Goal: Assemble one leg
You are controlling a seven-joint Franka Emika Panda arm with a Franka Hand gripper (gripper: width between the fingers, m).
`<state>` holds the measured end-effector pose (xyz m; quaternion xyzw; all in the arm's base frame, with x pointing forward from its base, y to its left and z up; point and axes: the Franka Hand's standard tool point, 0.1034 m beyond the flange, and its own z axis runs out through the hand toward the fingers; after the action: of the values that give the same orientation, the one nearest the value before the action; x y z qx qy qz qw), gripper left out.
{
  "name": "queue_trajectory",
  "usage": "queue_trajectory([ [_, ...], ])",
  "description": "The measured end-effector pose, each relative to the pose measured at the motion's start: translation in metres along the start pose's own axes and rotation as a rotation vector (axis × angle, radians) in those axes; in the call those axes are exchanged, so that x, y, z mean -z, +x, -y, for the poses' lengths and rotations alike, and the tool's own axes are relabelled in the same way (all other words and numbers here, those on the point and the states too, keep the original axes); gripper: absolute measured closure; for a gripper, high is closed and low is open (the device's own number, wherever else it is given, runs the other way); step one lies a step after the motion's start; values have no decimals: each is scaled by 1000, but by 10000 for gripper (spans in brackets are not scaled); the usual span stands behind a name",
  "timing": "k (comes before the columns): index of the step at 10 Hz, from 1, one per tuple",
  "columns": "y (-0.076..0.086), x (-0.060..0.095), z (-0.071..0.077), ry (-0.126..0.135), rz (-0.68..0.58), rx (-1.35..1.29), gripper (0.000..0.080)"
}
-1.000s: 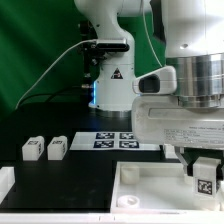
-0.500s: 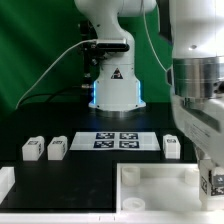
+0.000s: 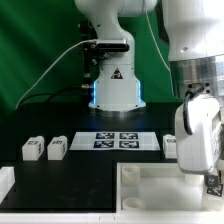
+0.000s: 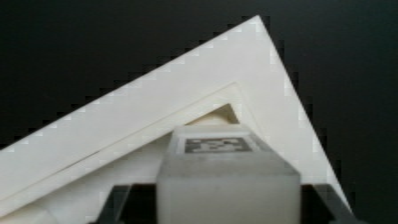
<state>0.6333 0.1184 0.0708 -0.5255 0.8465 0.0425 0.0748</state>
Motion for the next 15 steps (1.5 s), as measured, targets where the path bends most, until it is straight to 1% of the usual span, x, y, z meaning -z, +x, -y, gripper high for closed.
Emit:
queue_trajectory([
  [1,0,-1,-1,-1,-1,13,417],
  [2,0,-1,-1,-1,-1,13,282],
  [3,0,-1,-1,-1,-2,37,282],
  [4,0,-2,-2,2,-2,121,177],
  [5,-1,-4,-7,6,-2,235,157],
  [6,-2,-8,-13,11,-3,394,157],
  [7,-3,-9,-16,5,-3,497,151],
  [8,-2,-9,-15,6,-5,565,151],
  [10,0,-8,-14,1,-7,806,150],
  [11,-1,-4,-12,-41,-16,1016,150],
  [12,-3,1,-2,-43,-27,1224,150],
  [13,-3,-1,0,-52,-24,1468,150],
  [14,-1,-4,0,-58,-18,1545,150],
  [15,-1,-3,0,-57,-19,1523,150],
])
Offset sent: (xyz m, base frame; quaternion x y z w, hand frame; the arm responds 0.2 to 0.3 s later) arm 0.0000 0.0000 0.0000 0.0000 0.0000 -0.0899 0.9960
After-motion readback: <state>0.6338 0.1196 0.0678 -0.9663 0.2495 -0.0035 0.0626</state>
